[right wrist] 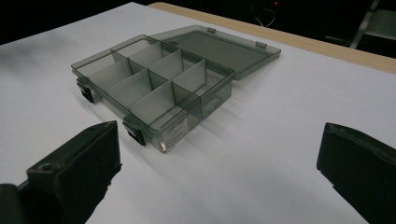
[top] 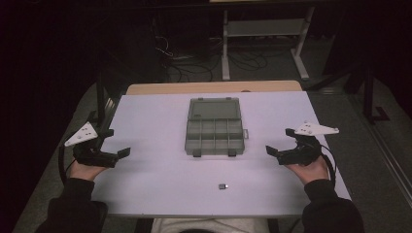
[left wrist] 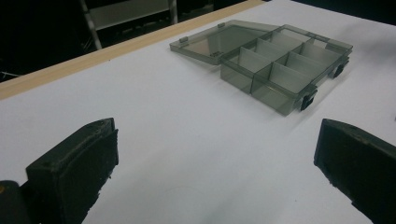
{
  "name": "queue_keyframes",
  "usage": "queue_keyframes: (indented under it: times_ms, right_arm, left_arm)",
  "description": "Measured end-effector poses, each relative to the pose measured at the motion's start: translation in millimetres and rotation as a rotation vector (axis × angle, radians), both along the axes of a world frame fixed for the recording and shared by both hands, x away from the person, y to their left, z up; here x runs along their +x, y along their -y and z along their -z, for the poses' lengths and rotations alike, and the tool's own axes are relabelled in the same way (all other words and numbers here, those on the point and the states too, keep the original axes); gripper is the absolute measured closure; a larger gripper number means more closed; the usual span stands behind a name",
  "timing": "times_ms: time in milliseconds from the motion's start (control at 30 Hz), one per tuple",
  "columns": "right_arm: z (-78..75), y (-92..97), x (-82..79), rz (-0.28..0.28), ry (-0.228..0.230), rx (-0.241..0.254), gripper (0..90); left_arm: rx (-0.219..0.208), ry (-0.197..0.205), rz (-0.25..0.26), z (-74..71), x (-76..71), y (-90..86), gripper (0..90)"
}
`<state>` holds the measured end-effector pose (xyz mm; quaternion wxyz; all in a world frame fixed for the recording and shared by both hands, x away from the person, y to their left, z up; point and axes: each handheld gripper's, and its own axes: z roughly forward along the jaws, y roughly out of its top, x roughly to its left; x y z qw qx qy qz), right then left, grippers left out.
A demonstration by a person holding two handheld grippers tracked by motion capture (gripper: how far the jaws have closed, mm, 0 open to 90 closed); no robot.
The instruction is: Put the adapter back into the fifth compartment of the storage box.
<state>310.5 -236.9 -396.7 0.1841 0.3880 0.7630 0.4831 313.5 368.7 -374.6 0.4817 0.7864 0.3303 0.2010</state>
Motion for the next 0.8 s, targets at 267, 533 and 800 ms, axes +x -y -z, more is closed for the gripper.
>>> queue_keyframes:
  times_ms: [267,533,800]
  right_arm:
    - [0.6,-0.3,-0.1,-0.002,-0.005,-0.005,0.0]
    - [1.1,-0.5,0.2,-0.004,-0.008,-0.007,0.0]
    - [1.8,-0.5,0.7,-0.008,-0.009,-0.012,0.0]
  left_arm:
    - [0.043,-0.002,0.017,-3.2,-1.0,2.4,0.0]
    - [0.05,0.009,0.068,-15.2,-1.7,13.7,0.0]
    - [0.084,0.015,0.112,-29.4,1.9,24.0,0.0]
